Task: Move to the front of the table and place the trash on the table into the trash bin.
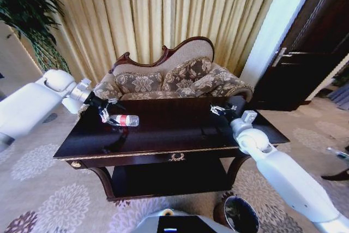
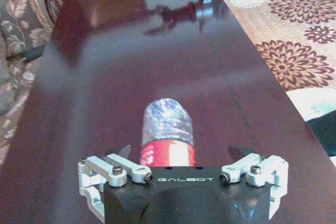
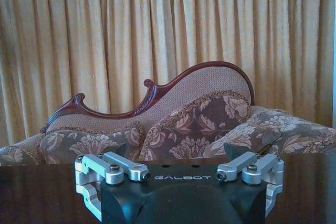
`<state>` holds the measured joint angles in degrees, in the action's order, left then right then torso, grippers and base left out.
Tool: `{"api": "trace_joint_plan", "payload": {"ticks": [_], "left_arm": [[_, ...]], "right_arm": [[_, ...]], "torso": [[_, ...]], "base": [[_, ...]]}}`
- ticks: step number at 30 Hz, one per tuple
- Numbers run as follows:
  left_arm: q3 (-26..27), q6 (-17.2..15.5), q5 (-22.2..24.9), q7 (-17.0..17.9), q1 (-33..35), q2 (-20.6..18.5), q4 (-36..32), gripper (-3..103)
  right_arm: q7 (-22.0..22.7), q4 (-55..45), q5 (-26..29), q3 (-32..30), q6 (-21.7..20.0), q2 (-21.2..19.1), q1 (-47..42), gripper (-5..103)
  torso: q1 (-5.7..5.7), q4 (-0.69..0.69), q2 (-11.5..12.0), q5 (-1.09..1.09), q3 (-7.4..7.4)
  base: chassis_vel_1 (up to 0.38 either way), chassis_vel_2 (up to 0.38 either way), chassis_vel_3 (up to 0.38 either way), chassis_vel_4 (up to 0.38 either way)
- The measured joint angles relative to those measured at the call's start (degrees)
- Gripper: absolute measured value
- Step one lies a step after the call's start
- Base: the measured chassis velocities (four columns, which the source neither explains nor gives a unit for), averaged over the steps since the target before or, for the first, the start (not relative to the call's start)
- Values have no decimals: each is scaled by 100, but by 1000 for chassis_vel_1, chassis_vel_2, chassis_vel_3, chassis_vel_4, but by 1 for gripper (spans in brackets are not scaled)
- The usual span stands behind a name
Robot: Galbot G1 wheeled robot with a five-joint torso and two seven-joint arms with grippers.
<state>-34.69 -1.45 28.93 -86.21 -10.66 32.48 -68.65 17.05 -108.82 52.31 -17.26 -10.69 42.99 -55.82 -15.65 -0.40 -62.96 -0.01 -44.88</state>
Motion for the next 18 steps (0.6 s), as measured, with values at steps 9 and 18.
{"api": "trace_joint_plan", "payload": {"ticks": [9,18], "left_arm": [[62,21,-110,8,65,-19,66,100],[205,-25,-173,-32,260,-40,74,100]], "right_arm": [[-16,21,-56,-14,31,3,-16,100],[4,38,-53,-31,50,2,-55,100]], "torso": [[0,-1,0,1,0],[0,0,0,0,0]], "base": [[0,0,0,0],[0,0,0,0]]}}
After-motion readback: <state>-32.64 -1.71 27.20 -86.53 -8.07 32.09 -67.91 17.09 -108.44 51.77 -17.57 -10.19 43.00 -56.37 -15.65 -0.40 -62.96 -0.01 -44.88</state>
